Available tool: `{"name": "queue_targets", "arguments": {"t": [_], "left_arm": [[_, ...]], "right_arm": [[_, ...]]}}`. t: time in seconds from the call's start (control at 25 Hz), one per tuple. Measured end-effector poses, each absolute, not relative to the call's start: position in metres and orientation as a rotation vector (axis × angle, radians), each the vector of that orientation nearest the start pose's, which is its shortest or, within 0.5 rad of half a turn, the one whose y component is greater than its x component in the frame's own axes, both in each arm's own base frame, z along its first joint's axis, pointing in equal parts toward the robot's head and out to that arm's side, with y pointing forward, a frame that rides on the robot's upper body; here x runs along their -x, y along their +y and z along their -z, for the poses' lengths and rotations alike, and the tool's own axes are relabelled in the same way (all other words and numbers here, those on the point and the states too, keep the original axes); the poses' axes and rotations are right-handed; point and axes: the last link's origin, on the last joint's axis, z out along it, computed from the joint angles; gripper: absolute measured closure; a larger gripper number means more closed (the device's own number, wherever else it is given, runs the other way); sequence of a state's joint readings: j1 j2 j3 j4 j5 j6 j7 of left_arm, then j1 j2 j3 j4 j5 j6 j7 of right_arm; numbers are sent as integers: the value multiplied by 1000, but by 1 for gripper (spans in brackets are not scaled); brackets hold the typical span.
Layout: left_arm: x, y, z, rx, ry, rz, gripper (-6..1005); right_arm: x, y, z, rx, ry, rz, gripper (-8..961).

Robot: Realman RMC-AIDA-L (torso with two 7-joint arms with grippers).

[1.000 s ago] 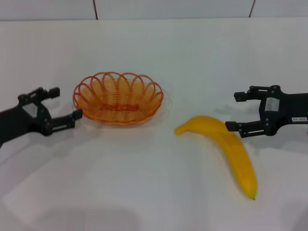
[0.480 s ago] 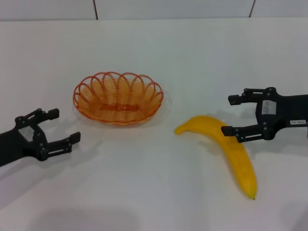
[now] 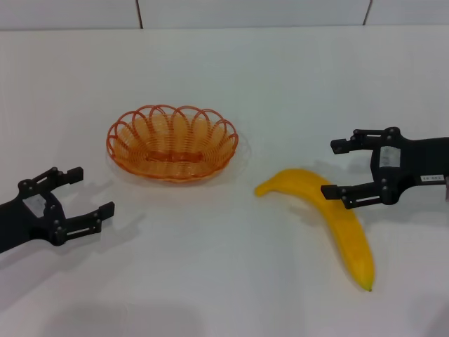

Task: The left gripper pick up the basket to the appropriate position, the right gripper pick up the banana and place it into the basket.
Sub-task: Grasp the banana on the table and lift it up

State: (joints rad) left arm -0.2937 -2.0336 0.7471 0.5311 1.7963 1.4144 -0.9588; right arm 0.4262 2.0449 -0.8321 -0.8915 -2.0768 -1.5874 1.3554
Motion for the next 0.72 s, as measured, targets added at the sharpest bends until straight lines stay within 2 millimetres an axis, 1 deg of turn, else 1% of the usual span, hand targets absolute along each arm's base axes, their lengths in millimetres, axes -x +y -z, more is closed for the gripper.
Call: {"name": "queue_targets", "arguments": {"t": [0.16,0.32,0.56,0.72], "left_arm": [[345,275,-5,2488,-488,561,76],[344,276,-5,2491,-485,562,77],[344,277,-5,2493,-482,561,78],[343,278,-5,2497,-479,562,78]], "right_arm": [[-272,322,-25,2829,381,-303,73],[-258,330,-15,2833,379,-158,75],[-229,328,5,2808,373,48,80],[-218,326,13,2803,384,143,84]]}}
